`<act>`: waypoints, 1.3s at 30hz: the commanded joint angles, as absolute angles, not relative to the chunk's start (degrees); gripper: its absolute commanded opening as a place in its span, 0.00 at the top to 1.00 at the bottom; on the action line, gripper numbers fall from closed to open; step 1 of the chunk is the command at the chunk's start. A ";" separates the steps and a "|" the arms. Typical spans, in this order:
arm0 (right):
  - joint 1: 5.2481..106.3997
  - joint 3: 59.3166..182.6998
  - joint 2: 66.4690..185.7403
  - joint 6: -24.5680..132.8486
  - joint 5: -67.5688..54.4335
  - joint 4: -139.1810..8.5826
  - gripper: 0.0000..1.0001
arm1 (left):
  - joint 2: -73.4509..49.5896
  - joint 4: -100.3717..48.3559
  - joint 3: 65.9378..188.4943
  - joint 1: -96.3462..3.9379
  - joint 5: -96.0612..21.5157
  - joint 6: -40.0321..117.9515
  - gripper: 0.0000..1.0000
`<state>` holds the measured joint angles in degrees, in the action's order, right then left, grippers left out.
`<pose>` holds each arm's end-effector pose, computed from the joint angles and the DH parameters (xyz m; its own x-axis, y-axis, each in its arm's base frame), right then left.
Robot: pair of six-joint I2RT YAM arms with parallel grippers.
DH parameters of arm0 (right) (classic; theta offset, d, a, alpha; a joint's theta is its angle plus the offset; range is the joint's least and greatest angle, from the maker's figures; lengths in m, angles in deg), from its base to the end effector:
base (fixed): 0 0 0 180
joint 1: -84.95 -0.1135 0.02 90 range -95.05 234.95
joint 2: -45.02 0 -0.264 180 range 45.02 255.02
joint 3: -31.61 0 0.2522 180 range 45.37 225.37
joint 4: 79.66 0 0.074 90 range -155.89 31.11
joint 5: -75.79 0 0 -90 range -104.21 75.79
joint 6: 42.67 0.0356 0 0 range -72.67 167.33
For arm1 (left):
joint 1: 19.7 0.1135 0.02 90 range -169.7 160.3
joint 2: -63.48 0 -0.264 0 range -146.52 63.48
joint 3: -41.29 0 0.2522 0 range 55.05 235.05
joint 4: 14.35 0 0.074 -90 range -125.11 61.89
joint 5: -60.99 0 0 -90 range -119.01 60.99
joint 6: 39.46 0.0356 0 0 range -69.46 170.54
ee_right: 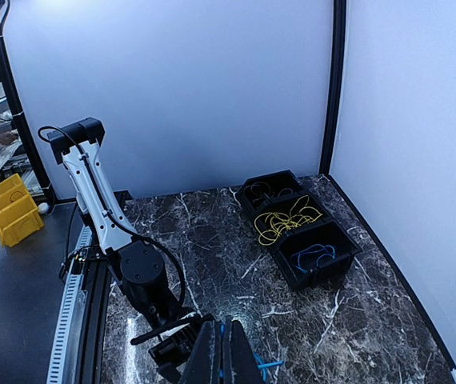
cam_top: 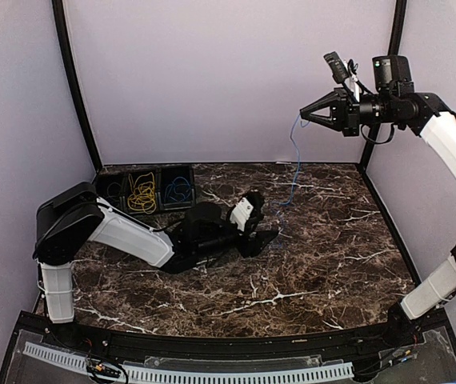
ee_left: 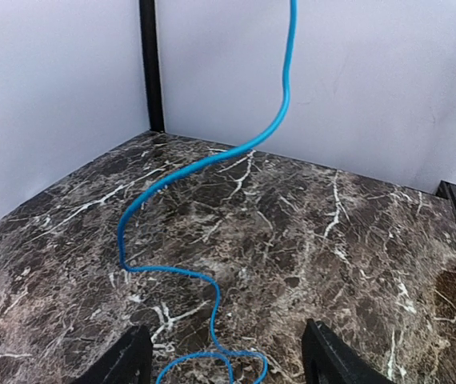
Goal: Untangle the cables
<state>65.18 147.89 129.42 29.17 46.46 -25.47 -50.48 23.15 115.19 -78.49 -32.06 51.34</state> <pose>0.2652 0.1283 0.4747 -0.0512 -0.1807 -0.9822 -0.9900 0.1388 0.0261 0.2210 -0.3685 0.1875 -0.0108 0.0448 -0.9989 0.8818 0.4714 0.0116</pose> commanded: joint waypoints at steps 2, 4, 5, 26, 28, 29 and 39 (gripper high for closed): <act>64.94 147.68 128.18 29.14 47.28 -26.65 1.00 | -49.06 26.85 116.24 -77.68 -24.86 44.62 0.30; 64.93 147.58 128.29 29.13 47.27 -26.78 1.00 | -50.38 27.08 118.07 -76.95 -24.15 43.18 0.30; 64.91 147.63 128.39 29.17 47.19 -26.72 1.00 | -51.54 27.12 119.69 -76.36 -23.64 42.64 0.30; 64.92 149.60 130.35 28.51 45.03 -25.27 1.00 | -59.64 36.71 126.70 -72.54 -42.64 47.47 0.48; 64.91 149.57 130.28 28.47 44.97 -25.25 1.00 | -58.61 36.33 125.10 -73.14 -44.12 49.66 0.44; 64.88 149.46 130.20 28.36 45.02 -25.28 1.00 | -58.04 35.37 124.79 -73.32 -44.91 52.03 0.42; 64.91 149.00 130.28 28.28 45.36 -25.35 1.00 | -58.42 22.86 130.50 -76.27 -57.15 62.01 0.41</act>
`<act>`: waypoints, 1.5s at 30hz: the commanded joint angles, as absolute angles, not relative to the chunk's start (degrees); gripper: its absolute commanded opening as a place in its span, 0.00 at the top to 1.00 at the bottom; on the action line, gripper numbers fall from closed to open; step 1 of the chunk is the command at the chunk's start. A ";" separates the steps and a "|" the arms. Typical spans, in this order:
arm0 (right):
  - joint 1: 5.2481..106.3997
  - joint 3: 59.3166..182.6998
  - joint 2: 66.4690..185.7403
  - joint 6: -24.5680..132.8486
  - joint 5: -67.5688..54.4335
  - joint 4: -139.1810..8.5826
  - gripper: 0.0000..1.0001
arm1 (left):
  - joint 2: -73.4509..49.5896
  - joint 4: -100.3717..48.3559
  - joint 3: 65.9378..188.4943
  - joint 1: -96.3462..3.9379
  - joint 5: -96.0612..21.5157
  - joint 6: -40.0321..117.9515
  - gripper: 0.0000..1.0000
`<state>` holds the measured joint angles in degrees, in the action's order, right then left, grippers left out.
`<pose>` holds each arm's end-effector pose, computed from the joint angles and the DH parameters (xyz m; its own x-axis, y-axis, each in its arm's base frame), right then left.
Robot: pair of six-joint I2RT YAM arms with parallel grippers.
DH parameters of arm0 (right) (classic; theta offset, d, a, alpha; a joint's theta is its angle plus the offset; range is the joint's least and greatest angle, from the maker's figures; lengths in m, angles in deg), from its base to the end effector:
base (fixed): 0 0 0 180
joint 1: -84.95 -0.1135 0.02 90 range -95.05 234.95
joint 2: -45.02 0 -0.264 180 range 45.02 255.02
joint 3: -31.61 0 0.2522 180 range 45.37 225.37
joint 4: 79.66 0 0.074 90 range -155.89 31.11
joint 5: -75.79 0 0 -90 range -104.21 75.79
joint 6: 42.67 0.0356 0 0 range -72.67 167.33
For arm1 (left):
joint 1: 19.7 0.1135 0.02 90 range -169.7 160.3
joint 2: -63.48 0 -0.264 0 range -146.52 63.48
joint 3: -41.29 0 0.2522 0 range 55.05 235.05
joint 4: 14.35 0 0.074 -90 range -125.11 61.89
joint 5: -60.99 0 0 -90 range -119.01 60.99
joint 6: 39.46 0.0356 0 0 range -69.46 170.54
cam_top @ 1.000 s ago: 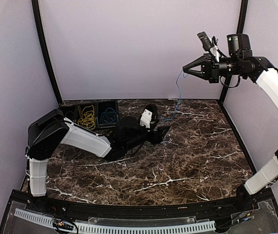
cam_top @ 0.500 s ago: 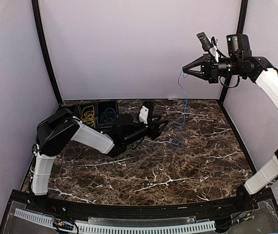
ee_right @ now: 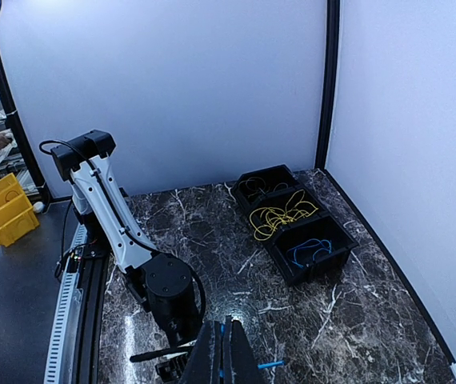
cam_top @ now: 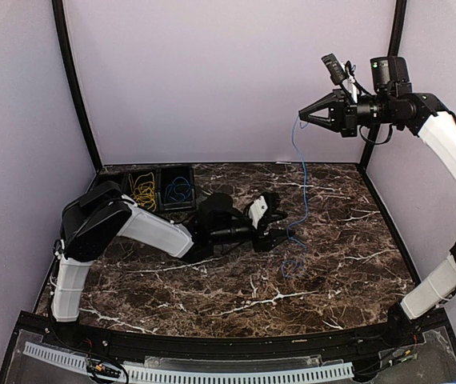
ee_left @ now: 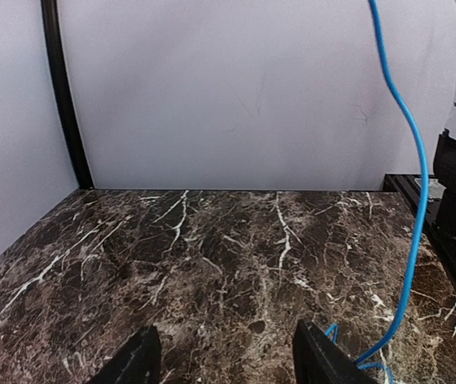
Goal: Untangle the cables
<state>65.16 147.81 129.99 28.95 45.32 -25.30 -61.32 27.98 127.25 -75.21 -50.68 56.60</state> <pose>0.2692 0.1295 0.4711 -0.0615 -0.1920 -0.9795 -0.9872 0.1562 0.0313 0.2576 -0.3981 0.1786 0.1372 -0.0264 -0.9902 0.9656 0.2265 0.1277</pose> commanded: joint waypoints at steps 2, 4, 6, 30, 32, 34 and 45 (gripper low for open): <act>64.91 148.87 130.32 28.16 45.33 -25.29 1.00 | -58.50 21.28 131.07 -76.42 -58.31 62.58 0.42; 64.92 148.67 130.30 27.96 45.29 -25.20 1.00 | -58.45 19.20 131.53 -76.50 -59.21 63.32 0.42; 64.91 148.49 130.36 27.62 45.29 -25.05 1.00 | -58.20 16.40 131.82 -76.56 -59.11 64.69 0.42; 63.42 147.40 131.40 26.01 43.76 -24.14 1.00 | -50.12 29.43 120.66 -76.78 -23.05 65.56 0.25; 63.12 147.35 131.55 25.92 43.80 -24.12 1.00 | -50.28 29.07 121.40 -77.12 -23.35 66.13 0.10; 62.87 147.26 131.69 25.97 43.72 -24.15 1.00 | -50.57 28.33 122.34 -77.22 -22.97 66.14 0.02; 61.51 146.97 131.83 25.99 43.61 -24.06 1.00 | -53.19 28.93 125.97 -77.39 -36.20 66.74 0.16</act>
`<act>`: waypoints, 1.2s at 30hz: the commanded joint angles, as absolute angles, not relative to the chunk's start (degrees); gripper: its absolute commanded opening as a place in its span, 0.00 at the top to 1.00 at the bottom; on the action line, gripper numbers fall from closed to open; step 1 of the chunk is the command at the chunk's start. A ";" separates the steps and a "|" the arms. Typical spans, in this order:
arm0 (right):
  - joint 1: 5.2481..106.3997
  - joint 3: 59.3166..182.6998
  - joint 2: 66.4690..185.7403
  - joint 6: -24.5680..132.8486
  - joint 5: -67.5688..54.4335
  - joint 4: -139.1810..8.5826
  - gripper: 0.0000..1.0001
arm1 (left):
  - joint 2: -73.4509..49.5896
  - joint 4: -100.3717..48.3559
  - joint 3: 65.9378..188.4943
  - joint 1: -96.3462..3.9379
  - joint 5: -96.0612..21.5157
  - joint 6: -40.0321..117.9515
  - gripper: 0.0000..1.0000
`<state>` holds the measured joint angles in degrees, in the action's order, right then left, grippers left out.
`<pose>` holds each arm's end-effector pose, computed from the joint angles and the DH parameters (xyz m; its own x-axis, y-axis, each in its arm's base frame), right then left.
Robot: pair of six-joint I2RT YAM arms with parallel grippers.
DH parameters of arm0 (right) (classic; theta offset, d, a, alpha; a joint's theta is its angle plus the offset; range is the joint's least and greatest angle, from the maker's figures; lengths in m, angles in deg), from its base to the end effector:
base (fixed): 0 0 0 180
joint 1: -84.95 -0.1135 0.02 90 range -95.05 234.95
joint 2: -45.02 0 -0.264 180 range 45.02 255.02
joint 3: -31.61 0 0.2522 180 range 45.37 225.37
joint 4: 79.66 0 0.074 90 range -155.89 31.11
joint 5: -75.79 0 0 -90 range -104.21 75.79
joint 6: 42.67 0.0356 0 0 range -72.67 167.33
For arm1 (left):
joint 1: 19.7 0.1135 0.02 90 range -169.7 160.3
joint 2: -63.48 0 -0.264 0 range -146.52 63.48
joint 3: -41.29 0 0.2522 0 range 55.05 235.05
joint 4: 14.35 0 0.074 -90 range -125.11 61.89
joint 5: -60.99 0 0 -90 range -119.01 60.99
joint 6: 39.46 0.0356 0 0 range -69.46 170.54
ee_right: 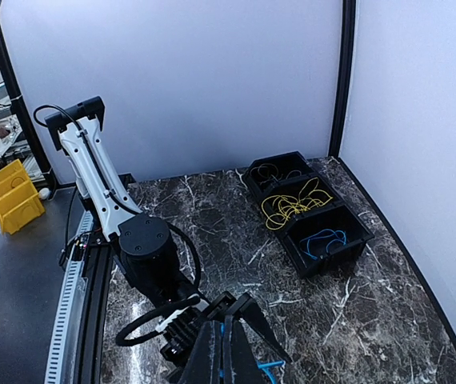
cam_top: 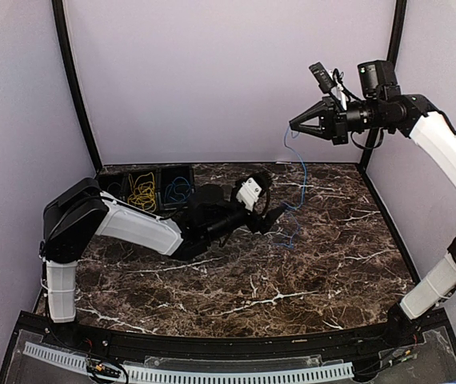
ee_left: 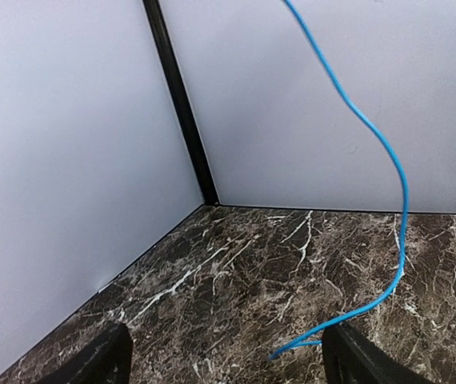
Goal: Untangle the cables
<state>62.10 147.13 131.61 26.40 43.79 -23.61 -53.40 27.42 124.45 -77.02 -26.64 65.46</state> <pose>0.2718 0.1473 0.4567 -0.0704 -0.2351 -0.9694 -0.9919 0.1191 0.0431 0.2483 -0.3844 0.2243 0.2839 0.0339 -0.9583 0.7718 0.5849 0.2493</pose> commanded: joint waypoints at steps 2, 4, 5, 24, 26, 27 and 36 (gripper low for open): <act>61.42 146.89 131.93 25.95 43.61 -24.01 1.00 | -53.81 27.11 127.88 -77.49 -40.09 66.98 0.24; 61.33 146.89 131.95 25.89 43.60 -24.06 1.00 | -54.24 25.72 129.22 -77.60 -42.14 67.32 0.33; 61.31 146.84 131.95 25.92 43.62 -24.06 1.00 | -54.36 25.48 129.53 -77.62 -43.08 67.41 0.39; 63.78 149.58 131.13 26.46 42.03 -23.81 1.00 | -52.39 24.05 124.49 -77.45 -39.78 66.17 1.00; 63.79 149.07 131.00 25.81 41.69 -23.45 1.00 | -52.21 24.96 123.93 -77.40 -38.25 65.38 1.00; 63.77 148.59 130.86 25.18 41.55 -23.18 1.00 | -51.78 26.02 123.27 -77.34 -36.57 64.69 1.00; 65.98 129.36 123.42 20.15 36.20 -25.38 0.85 | -43.95 11.04 127.24 -68.23 -34.61 54.41 1.00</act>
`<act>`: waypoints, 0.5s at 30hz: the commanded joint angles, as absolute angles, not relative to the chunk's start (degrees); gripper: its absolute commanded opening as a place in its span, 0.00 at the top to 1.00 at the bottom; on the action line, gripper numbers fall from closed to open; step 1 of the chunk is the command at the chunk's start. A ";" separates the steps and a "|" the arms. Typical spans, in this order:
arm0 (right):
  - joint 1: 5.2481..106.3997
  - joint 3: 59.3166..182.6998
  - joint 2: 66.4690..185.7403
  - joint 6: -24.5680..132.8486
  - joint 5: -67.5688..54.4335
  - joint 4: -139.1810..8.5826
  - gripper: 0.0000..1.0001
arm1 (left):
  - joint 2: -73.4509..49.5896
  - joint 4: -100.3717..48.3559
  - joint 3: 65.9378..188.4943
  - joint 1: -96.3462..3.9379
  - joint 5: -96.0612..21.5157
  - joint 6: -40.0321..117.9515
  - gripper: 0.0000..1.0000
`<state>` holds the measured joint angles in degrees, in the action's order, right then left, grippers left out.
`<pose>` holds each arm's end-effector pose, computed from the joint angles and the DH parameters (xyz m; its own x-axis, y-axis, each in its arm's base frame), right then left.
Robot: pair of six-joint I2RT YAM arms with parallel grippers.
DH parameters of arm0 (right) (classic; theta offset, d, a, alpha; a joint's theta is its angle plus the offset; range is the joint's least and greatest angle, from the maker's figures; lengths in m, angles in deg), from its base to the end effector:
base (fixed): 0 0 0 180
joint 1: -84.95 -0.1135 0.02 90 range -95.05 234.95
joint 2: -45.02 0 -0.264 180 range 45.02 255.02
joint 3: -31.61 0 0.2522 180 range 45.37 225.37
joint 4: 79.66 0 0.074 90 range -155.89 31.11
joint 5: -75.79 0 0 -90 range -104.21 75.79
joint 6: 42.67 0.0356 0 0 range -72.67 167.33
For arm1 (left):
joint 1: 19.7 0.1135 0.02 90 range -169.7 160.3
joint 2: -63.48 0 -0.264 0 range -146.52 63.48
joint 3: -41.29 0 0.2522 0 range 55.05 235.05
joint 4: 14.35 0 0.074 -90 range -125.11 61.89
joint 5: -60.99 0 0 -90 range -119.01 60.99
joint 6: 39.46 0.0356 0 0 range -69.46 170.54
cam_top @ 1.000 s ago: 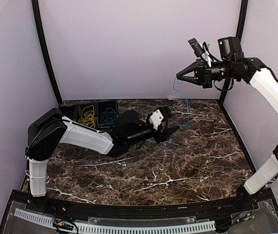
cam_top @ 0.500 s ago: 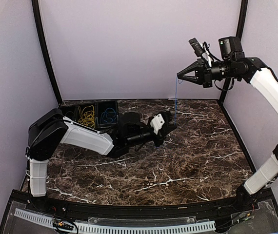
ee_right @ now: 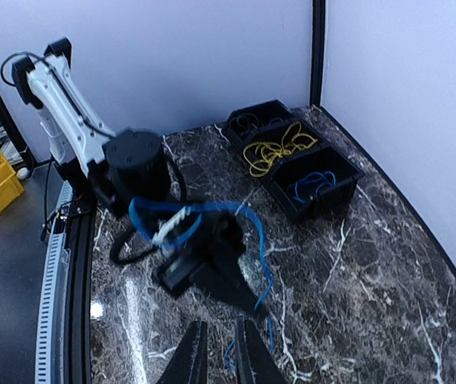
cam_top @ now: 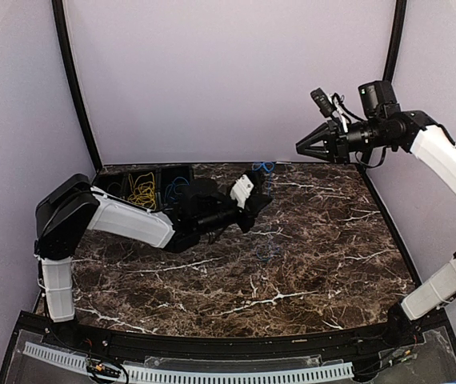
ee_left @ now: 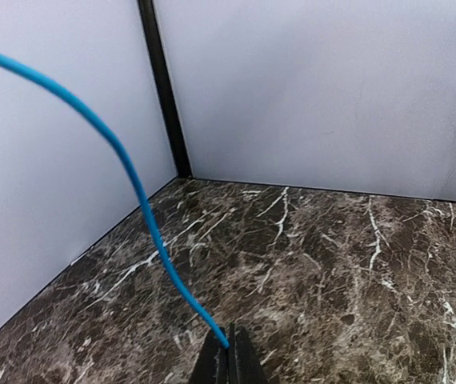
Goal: Untangle the cables
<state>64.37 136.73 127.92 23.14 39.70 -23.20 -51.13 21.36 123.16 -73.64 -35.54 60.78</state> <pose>0.2701 0.1322 0.4174 -0.1394 -0.3102 -0.9404 -0.9752 0.2078 0.0760 0.2624 -0.3672 0.2228 0.1847 0.0464 -0.9817 0.8507 0.4926 0.1833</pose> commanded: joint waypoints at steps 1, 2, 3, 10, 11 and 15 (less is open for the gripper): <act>66.31 126.29 122.10 20.04 34.91 -26.57 0.84 | -43.72 8.16 128.54 -66.27 -35.86 54.06 1.00; 66.66 123.33 120.76 20.06 33.77 -27.98 0.84 | -43.41 2.53 130.88 -65.35 -36.43 53.79 1.00; 67.06 120.22 119.57 20.26 32.97 -29.33 0.83 | -43.32 -0.09 131.94 -63.61 -37.11 53.70 1.00; 68.79 101.56 113.48 20.40 30.69 -42.00 0.74 | -43.31 -16.61 141.20 -57.84 -37.45 53.01 1.00; 68.87 99.42 113.15 20.58 30.55 -43.57 0.73 | -43.18 -17.13 141.67 -57.34 -36.51 53.27 1.00; 69.05 93.69 112.61 21.48 31.93 -47.47 0.70 | -45.95 -25.87 148.95 -51.74 -39.90 47.44 1.00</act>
<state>68.63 97.32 113.69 21.15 31.70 -39.33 -46.00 -14.86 142.44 -56.11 -35.67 53.44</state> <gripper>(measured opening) 0.298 0.021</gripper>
